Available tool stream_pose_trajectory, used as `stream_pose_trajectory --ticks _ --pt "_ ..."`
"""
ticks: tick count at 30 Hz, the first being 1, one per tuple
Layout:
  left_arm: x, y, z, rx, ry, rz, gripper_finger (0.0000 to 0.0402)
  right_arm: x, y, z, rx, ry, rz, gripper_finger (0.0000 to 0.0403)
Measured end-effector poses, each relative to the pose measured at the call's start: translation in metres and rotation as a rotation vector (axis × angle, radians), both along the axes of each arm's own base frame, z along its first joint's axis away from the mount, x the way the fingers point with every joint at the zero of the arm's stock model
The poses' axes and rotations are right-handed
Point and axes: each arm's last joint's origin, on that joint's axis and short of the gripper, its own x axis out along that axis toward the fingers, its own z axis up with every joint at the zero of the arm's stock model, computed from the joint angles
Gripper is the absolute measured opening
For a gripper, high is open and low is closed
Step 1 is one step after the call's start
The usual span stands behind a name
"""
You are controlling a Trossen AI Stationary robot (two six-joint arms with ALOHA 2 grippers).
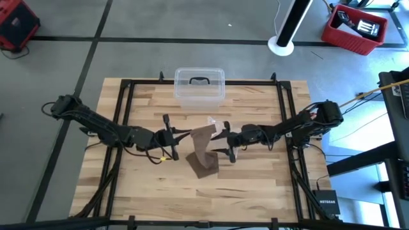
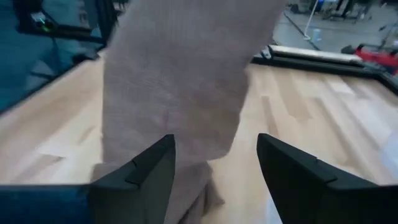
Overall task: Roll bandage
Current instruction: Roll the brown bandage
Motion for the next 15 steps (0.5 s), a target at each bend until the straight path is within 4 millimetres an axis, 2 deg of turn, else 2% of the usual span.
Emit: stream_pose_trajectory --ticks 4,10,15 --pt "0.002 -0.001 0.007 -0.003 -0.013 -0.003 0.0000 0.013 0.001 0.003 -0.075 -0.018 -0.008 0.0230" --pt "0.001 -0.003 0.007 -0.003 -0.009 -0.008 0.0000 0.023 0.005 0.003 -0.017 -0.012 0.090 0.0230" --pt "0.001 -0.003 0.007 0.000 -0.006 -0.007 0.0000 0.022 0.006 -0.013 0.072 0.044 0.145 0.0230"
